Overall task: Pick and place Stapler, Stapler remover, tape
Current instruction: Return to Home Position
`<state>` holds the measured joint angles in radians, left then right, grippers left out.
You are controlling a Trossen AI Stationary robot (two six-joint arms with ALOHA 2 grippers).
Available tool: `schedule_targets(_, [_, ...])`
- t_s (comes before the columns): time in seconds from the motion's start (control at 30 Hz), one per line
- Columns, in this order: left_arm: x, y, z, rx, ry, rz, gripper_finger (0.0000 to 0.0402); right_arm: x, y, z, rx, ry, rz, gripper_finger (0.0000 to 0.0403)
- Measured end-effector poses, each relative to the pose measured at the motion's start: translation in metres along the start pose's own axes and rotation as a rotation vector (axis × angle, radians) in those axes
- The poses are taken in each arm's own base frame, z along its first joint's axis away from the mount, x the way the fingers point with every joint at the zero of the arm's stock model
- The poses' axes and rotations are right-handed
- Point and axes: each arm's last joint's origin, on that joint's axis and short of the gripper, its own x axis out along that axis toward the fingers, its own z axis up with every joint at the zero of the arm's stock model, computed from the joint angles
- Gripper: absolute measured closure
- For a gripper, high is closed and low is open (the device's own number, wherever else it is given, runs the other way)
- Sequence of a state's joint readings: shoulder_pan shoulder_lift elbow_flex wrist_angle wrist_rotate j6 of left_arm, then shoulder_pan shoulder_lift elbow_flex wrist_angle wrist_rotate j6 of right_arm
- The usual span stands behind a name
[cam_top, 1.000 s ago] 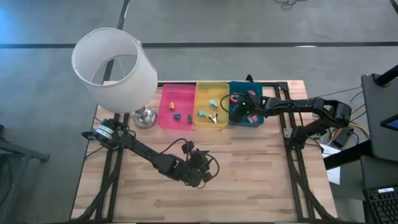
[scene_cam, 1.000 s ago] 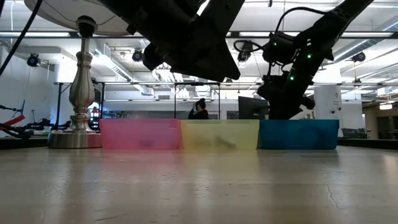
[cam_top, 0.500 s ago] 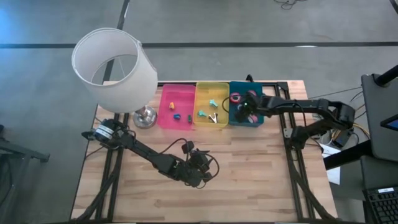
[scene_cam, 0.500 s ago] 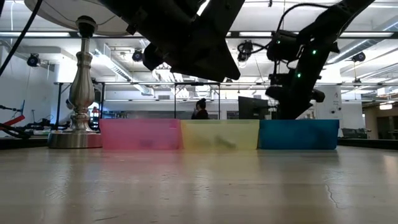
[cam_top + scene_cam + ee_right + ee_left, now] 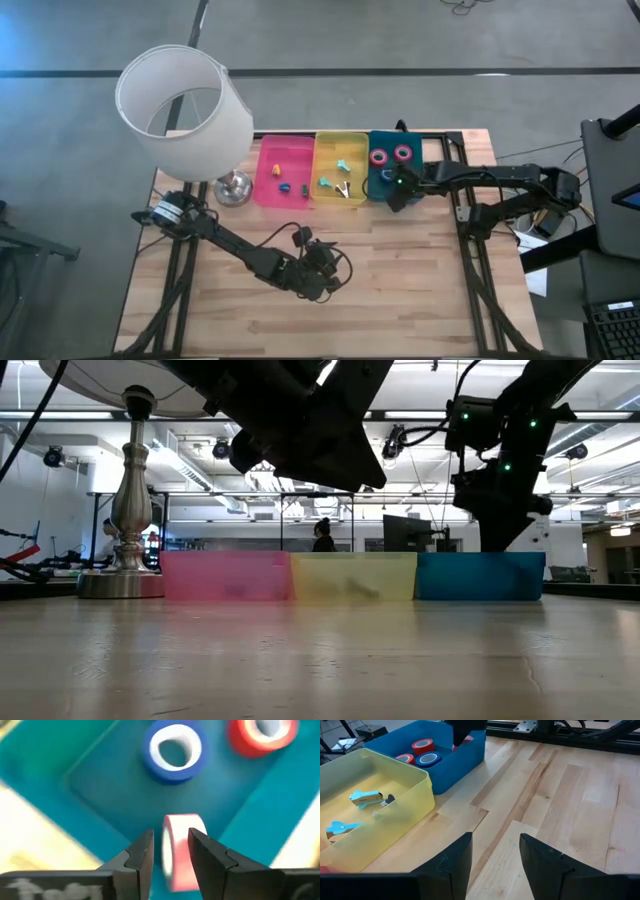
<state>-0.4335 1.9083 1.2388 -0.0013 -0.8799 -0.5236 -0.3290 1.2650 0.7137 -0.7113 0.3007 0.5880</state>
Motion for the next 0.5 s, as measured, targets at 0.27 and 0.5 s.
schedule_targets(0.27, [0.000, 0.000, 0.000, -0.003, 0.000, 0.000, 0.0234, 0.003, -0.011, 0.007, 0.024, -0.090, -0.170, 0.0287])
schedule_targets(0.5, [0.000, 0.000, 0.000, -0.004, 0.000, 0.000, 0.0234, 0.005, -0.010, 0.006, 0.028, -0.043, -0.108, 0.0295])
